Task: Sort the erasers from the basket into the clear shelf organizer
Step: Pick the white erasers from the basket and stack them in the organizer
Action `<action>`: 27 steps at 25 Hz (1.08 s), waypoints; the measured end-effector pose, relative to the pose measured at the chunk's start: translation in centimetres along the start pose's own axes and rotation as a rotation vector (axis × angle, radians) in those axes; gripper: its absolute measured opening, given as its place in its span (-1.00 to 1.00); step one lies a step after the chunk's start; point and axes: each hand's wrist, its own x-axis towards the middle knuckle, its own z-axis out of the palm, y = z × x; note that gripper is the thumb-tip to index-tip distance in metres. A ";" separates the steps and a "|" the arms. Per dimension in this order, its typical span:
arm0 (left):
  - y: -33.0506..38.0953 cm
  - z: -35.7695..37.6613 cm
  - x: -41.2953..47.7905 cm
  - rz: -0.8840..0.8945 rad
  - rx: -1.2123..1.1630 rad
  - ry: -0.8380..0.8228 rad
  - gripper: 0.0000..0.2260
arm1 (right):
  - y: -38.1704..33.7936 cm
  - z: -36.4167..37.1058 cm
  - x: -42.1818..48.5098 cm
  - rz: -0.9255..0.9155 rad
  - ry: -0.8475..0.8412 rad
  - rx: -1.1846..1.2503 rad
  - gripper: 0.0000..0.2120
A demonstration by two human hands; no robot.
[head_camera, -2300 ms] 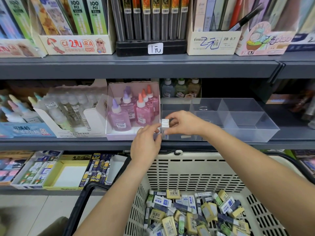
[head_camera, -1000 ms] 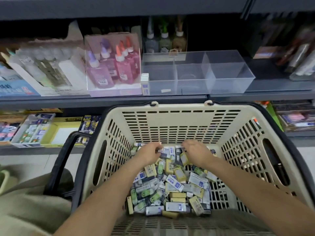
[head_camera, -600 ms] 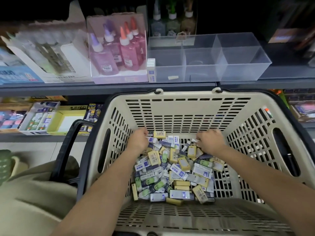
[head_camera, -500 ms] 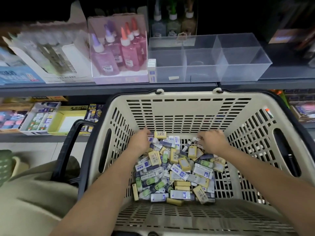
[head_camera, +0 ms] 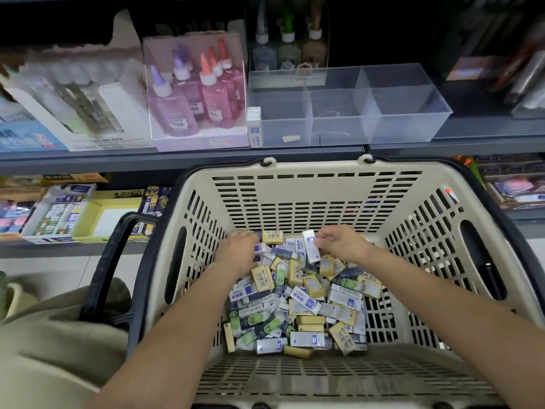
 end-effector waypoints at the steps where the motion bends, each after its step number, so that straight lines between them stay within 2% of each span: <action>1: 0.0 -0.2 0.0 -0.035 -0.011 -0.008 -0.67 | 0.0 -0.1 -0.1 -0.004 -0.001 0.031 -0.92; 3: 0.8 -1.1 -0.2 -0.107 -0.254 -0.036 -0.76 | -0.2 -0.2 -0.4 -0.005 -0.005 0.082 -0.90; 6: 3.5 -2.4 -0.6 -0.124 -0.949 -0.227 -0.82 | -0.6 0.0 -0.6 -0.005 -0.023 0.130 -0.94; 8: 4.8 -3.0 -1.1 -0.140 -1.314 -0.344 -0.86 | -0.9 0.3 -0.6 -0.016 -0.020 0.166 -0.91; 11: 5.4 -3.8 -1.4 -0.178 -1.622 -0.385 -0.84 | -1.2 0.4 -0.7 -0.028 -0.016 0.212 -0.91; 13: 5.2 -3.8 -1.3 -0.181 -1.688 -0.385 -0.83 | -1.4 0.3 -0.8 -0.024 0.003 0.250 -0.92; 18: 5.0 -3.5 -1.3 -0.152 -1.630 -0.396 -0.86 | -2.0 0.8 -1.2 -0.038 -0.019 0.296 -0.94; 21: 4.9 -3.3 -1.2 -0.139 -1.559 -0.379 -0.80 | -2.1 1.2 -1.4 -0.045 -0.053 0.300 -0.91; 27: 5.1 -3.3 -1.1 -0.112 -1.605 -0.412 -0.81 | -2.1 1.1 -1.6 -0.046 -0.074 0.387 -0.96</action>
